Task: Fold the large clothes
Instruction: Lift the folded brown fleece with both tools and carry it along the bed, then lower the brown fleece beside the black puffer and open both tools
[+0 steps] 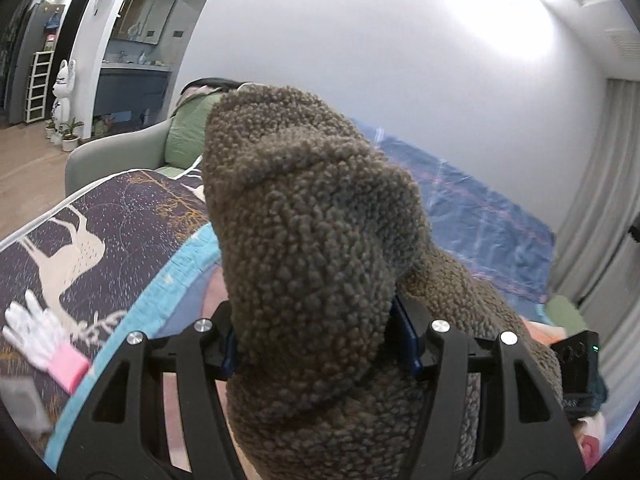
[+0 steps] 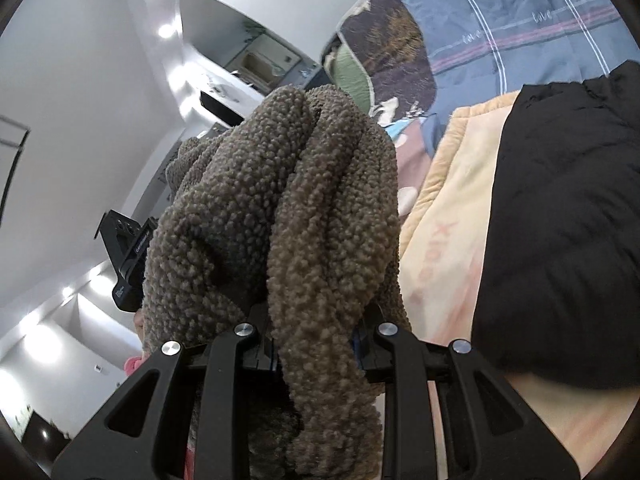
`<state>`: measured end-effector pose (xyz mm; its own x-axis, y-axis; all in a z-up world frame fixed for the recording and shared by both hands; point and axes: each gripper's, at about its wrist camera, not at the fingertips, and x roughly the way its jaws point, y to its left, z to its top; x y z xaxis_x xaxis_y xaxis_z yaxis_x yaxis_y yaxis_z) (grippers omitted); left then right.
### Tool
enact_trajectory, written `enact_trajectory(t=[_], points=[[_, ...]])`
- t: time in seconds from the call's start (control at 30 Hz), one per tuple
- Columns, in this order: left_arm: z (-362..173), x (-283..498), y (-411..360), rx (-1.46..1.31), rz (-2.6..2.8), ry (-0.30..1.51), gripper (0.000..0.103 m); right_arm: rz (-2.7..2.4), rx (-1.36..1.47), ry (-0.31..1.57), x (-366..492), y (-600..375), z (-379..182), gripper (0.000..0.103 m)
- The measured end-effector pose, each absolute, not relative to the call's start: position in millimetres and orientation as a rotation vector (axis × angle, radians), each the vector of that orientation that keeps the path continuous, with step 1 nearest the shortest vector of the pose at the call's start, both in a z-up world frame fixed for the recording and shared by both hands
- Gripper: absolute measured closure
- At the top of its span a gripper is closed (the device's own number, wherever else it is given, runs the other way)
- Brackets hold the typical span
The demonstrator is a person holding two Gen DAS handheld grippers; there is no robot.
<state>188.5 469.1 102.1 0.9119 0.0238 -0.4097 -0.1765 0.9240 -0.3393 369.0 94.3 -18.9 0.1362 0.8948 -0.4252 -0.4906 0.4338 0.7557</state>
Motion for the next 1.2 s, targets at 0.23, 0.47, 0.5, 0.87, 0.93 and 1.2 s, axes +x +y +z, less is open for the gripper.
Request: enact_trajectory(t=[0.23, 0.47, 0.5, 0.87, 0.93, 1.2], points=[[-50.2, 304.2, 492.0, -0.383, 0.301, 0.687, 0.039, 0.783, 0.242, 1.037, 399.7, 105.5, -120.0, 0.079], [-57.2, 306.0, 494.4, -0.25, 0.376, 0.695, 0.047, 0.718, 0.218, 1.0, 386.9, 107.3, -111.0, 0.074], [-53.7, 303.3, 489.0, -0.225, 0.373, 0.696, 0.047, 0.711, 0.218, 1.003, 385.7, 106.7, -110.0, 0.074], [-18.4, 219.9, 379.5, -0.06, 0.192, 0.646, 0.018, 0.719, 0.09, 0.763, 304.9, 31.9, -41.3, 0.045], [-19.1, 213.1, 369.4, -0.027, 0.217, 0.635, 0.018, 0.692, 0.045, 0.731, 279.1, 11.7, -32.3, 0.044], [21.5, 145.4, 317.0, -0.177, 0.127, 0.441, 0.002, 0.511, -0.176, 0.56, 168.8, -53.9, 5.5, 0.023]])
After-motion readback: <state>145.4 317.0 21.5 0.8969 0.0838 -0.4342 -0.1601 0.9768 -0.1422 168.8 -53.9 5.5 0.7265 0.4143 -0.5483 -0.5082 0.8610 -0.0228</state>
